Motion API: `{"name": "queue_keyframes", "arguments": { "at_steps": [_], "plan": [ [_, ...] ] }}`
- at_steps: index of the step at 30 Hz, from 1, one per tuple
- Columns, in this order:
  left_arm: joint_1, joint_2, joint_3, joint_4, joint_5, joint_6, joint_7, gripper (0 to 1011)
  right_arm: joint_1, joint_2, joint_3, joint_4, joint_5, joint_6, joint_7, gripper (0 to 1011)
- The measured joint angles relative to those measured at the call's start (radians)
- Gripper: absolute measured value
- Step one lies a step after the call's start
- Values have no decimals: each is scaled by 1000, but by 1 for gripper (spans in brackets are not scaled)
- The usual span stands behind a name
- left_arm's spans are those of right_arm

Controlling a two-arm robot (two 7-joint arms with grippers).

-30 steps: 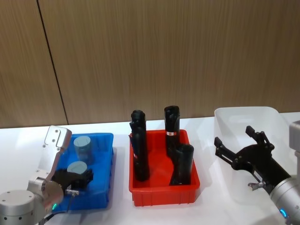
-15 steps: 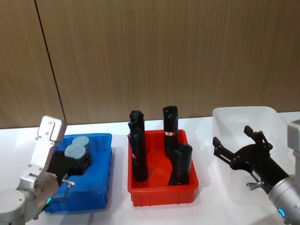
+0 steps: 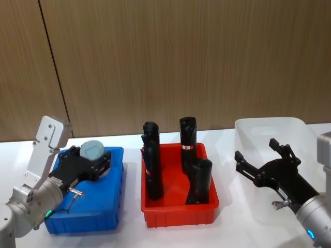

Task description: Pick the cotton swabs from the blue box and place them into the white box.

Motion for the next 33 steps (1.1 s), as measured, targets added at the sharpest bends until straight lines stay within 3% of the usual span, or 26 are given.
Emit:
{"name": "queue_keyframes", "arguments": {
  "at_steps": [18, 33],
  "plan": [
    [-38, 32, -18, 2, -33, -67, -298, 659, 0, 0, 0, 0, 0, 0, 0, 1001],
    [-109, 21, -9, 88, -63, -88, -576, 659, 0, 0, 0, 0, 0, 0, 0, 1002]
  ]
}}
